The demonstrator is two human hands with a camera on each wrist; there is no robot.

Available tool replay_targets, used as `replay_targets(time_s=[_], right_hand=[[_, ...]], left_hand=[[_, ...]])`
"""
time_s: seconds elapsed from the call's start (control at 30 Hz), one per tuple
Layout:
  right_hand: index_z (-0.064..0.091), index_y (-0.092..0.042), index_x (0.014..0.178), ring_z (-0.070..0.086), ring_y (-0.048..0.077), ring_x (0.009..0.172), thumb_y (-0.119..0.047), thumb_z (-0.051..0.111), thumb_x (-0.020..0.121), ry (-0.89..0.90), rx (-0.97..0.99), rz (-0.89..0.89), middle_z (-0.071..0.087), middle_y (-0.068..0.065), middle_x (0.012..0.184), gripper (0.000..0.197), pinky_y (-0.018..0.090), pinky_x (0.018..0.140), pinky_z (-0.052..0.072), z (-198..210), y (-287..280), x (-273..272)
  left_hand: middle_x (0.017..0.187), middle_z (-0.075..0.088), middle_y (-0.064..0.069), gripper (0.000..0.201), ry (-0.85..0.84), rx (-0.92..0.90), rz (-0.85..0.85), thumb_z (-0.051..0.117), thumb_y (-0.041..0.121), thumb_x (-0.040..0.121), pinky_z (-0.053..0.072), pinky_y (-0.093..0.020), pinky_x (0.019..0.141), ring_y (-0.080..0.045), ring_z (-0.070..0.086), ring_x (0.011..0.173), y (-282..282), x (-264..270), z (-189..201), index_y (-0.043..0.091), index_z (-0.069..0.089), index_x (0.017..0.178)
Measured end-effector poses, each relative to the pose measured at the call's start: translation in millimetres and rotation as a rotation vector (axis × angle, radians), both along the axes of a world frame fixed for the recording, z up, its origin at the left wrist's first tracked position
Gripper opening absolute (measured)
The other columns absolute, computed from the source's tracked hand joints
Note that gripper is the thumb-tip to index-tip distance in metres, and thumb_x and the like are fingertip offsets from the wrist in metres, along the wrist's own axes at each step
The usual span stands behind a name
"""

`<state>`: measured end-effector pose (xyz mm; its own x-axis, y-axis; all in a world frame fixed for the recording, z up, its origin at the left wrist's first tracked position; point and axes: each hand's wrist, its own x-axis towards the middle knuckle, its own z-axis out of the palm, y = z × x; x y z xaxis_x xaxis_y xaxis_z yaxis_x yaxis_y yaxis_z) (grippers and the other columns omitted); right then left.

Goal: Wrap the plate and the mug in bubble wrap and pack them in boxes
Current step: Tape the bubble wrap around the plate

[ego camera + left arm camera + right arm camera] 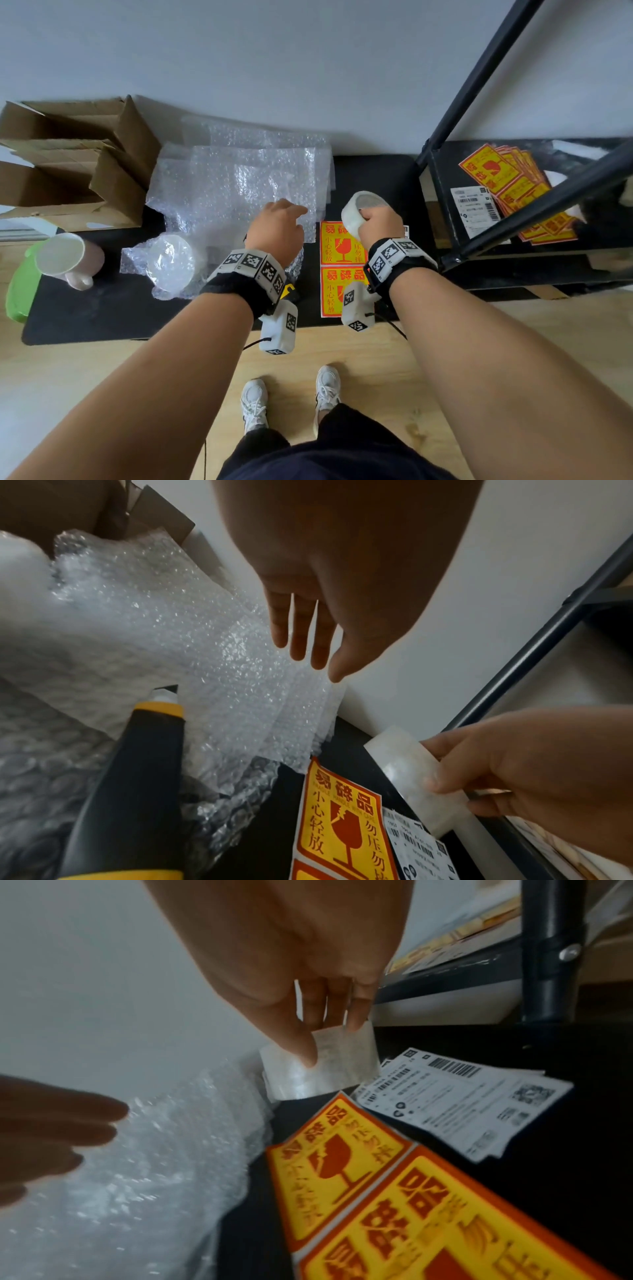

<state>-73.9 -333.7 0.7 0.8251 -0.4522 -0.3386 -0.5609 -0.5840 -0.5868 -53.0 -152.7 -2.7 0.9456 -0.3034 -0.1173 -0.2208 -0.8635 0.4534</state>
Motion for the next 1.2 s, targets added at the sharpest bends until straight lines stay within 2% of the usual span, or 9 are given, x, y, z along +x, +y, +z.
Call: replay_targets(time_s=[0.2, 0.3, 0.43, 0.5, 0.63, 0.73, 0.83, 0.97, 1.2], right_hand=[[0.076, -0.015, 0.091, 0.062, 0.033, 0.094, -0.016, 0.056, 0.089, 0.044, -0.217, 0.081, 0.069, 0.010, 0.095, 0.020, 0.029, 0.068, 0.039, -30, -20, 19], [0.074, -0.019, 0.102, 0.059, 0.033, 0.104, -0.014, 0.053, 0.090, 0.154, -0.244, 0.119, 0.067, 0.008, 0.108, 0.025, 0.034, 0.081, 0.048, -45, -25, 28], [0.067, -0.015, 0.109, 0.058, 0.032, 0.107, -0.019, 0.050, 0.094, 0.315, -0.258, 0.227, 0.061, 0.005, 0.120, 0.024, 0.033, 0.080, 0.041, -44, -29, 33], [0.069, -0.016, 0.106, 0.059, 0.031, 0.105, -0.020, 0.049, 0.093, 0.289, -0.296, 0.254, 0.059, 0.002, 0.121, 0.023, 0.034, 0.083, 0.042, -40, -29, 36], [0.071, -0.018, 0.103, 0.061, 0.028, 0.104, -0.019, 0.052, 0.090, 0.168, -0.349, 0.333, 0.066, 0.005, 0.107, 0.023, 0.034, 0.085, 0.049, -17, -22, 44], [0.068, -0.018, 0.116, 0.053, 0.028, 0.114, -0.015, 0.053, 0.089, 0.087, -0.332, 0.401, 0.063, 0.006, 0.117, 0.031, 0.038, 0.093, 0.047, 4, -9, 51], [0.070, -0.016, 0.112, 0.053, 0.030, 0.111, -0.013, 0.053, 0.087, -0.006, -0.345, 0.481, 0.064, 0.006, 0.115, 0.030, 0.038, 0.092, 0.044, 15, 13, 53], [0.065, -0.019, 0.123, 0.048, 0.029, 0.119, -0.017, 0.053, 0.091, -0.027, -0.373, 0.582, 0.059, 0.008, 0.127, 0.034, 0.039, 0.097, 0.041, 26, 46, 48], [0.064, -0.017, 0.126, 0.053, 0.030, 0.119, -0.014, 0.055, 0.090, -0.098, -0.302, 0.642, 0.058, 0.010, 0.129, 0.038, 0.039, 0.100, 0.045, 33, 116, 36]], left_hand=[[0.136, 0.053, -0.003, 0.042, -0.017, 0.081, 0.012, 0.049, 0.010, 0.094, 0.039, -0.039, 0.104, -0.025, 0.041, 0.126, -16, 12, -13, 0.018, 0.055, 0.134], [0.137, 0.052, -0.002, 0.043, -0.018, 0.101, 0.034, 0.049, 0.009, 0.093, 0.037, -0.039, 0.105, -0.025, 0.041, 0.126, -20, 18, -18, 0.019, 0.054, 0.134], [0.137, 0.052, -0.002, 0.043, -0.012, 0.130, 0.039, 0.049, 0.010, 0.093, 0.034, -0.039, 0.108, -0.025, 0.041, 0.127, -25, 21, -21, 0.019, 0.053, 0.135], [0.138, 0.051, -0.003, 0.044, -0.008, 0.132, 0.050, 0.049, 0.010, 0.093, 0.034, -0.039, 0.109, -0.025, 0.040, 0.128, -26, 21, -20, 0.019, 0.053, 0.136], [0.138, 0.050, -0.004, 0.045, -0.041, 0.146, 0.071, 0.049, 0.010, 0.092, 0.032, -0.040, 0.110, -0.025, 0.040, 0.128, -20, 23, -13, 0.018, 0.052, 0.137], [0.140, 0.049, -0.003, 0.046, -0.075, 0.167, 0.095, 0.048, 0.011, 0.093, 0.030, -0.038, 0.109, -0.024, 0.039, 0.129, -11, 20, -4, 0.019, 0.051, 0.138], [0.140, 0.048, -0.003, 0.045, -0.108, 0.180, 0.129, 0.048, 0.012, 0.093, 0.028, -0.038, 0.108, -0.024, 0.038, 0.130, 5, 14, 5, 0.020, 0.051, 0.137], [0.138, 0.049, -0.004, 0.046, -0.147, 0.192, 0.180, 0.049, 0.011, 0.091, 0.029, -0.037, 0.107, -0.025, 0.040, 0.128, 38, 5, 18, 0.018, 0.053, 0.136], [0.139, 0.049, -0.004, 0.046, -0.159, 0.250, 0.246, 0.049, 0.014, 0.091, 0.032, -0.038, 0.106, -0.026, 0.041, 0.128, 115, -13, 25, 0.019, 0.052, 0.136]])
